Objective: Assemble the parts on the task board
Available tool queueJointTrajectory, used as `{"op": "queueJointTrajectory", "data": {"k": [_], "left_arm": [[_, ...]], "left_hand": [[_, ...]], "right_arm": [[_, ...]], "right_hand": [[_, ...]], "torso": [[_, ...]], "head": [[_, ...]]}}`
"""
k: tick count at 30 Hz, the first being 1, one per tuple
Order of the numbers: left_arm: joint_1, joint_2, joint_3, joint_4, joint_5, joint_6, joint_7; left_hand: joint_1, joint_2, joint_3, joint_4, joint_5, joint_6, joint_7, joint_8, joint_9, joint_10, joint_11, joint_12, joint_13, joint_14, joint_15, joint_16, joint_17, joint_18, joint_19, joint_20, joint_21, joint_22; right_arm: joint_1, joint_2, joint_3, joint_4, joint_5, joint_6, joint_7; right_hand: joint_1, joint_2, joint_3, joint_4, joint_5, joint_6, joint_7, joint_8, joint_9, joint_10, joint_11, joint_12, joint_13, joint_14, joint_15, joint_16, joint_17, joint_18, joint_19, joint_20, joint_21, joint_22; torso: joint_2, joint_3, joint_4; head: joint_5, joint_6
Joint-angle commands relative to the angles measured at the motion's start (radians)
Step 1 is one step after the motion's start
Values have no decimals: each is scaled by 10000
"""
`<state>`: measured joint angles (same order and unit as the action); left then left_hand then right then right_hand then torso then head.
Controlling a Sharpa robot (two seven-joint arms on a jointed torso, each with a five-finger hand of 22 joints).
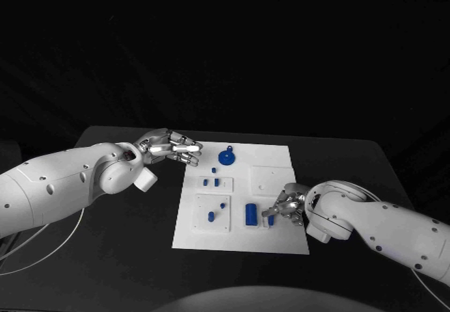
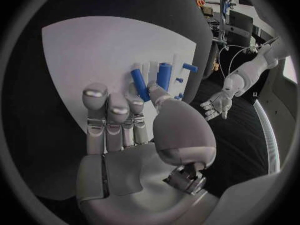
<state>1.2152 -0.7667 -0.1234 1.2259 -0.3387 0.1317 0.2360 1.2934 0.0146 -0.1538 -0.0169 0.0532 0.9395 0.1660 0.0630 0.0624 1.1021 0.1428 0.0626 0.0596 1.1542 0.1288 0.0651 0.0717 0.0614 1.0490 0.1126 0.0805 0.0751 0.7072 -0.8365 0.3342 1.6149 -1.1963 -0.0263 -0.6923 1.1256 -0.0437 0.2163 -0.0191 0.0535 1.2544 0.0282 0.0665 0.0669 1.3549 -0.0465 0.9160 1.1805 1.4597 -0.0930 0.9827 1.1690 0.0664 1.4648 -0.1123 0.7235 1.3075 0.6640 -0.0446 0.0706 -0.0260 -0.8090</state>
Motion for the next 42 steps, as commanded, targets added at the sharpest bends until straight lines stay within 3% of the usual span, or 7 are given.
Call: {"op": "queueJointTrajectory", "data": {"k": [1, 4, 6, 10, 42], "left_arm": [[2, 27, 2, 22, -92, 228, -38], [2, 29, -1, 19, -129, 249, -69], [2, 33, -3, 16, -147, 254, -85], [2, 38, -7, 15, -177, 261, -111], [3, 40, -23, 13, -333, 328, -255]], "left_hand": [[-5, -32, -19, 60, -46, -66, -12, 16, -2, -77, 0, -16, 11, -66, -10, -22, -16, 0, 8, 14, -26, -1], [4, -30, -26, 63, -48, -80, -11, 15, -2, -84, 3, -16, 11, -63, -10, -20, -19, -4, 10, 9, -28, -2], [4, -30, -26, 63, -48, -80, -11, 15, -2, -84, 3, -16, 11, -63, -10, -20, -19, -4, 10, 9, -28, -2], [4, -30, -26, 63, -48, -80, -11, 15, -2, -84, 3, -16, 11, -63, -10, -20, -19, -4, 10, 9, -28, -2], [34, -5, -53, 76, -51, -55, -13, 18, 1, -85, 1, -17, 10, -66, -13, -21, -25, -18, 15, 0, -37, -4]], "right_arm": [[-8, 94, -61, -107, 113, 255, 81], [-5, 200, -99, -213, 112, 177, 152], [-4, 247, -112, -257, 112, 156, 182], [-3, 288, -127, -299, 113, 176, 209], [-4, 248, -155, -63, -71, 838, 92]], "right_hand": [[8, 112, -91, 14, -56, 42, 57, -35, -20, 54, 4, 36, 24, 81, 16, 45, 15, -109, 564, -37, 65, 532], [-82, 212, -417, 31, -59, 63, 57, -33, -18, 66, 11, 51, 41, 81, 20, 47, 25, -108, 567, -35, 79, 540], [24, 546, -1157, -140, -58, 60, 35, -49, -22, 80, 5, 56, 64, 67, 33, 50, 48, -105, 573, -26, 105, 560], [85, 831, -1757, -292, -57, 59, 56, -36, -19, 90, 13, 61, 92, 84, 23, 56, 66, -107, 570, -27, 108, 573], [50, 940, -2039, -357, -55, 127, 46, -36, -20, 117, 10, 140, 190, 96, 39, 48, 72, -121, 562, -14, 94, 594]], "torso": [[5, 5, -7], [8, 12, -1], [8, 12, -1], [5, 9, -7], [6, 6, -11]], "head": [[12, -7], [20, -1], [20, -1], [34, -12], [123, -56]]}}
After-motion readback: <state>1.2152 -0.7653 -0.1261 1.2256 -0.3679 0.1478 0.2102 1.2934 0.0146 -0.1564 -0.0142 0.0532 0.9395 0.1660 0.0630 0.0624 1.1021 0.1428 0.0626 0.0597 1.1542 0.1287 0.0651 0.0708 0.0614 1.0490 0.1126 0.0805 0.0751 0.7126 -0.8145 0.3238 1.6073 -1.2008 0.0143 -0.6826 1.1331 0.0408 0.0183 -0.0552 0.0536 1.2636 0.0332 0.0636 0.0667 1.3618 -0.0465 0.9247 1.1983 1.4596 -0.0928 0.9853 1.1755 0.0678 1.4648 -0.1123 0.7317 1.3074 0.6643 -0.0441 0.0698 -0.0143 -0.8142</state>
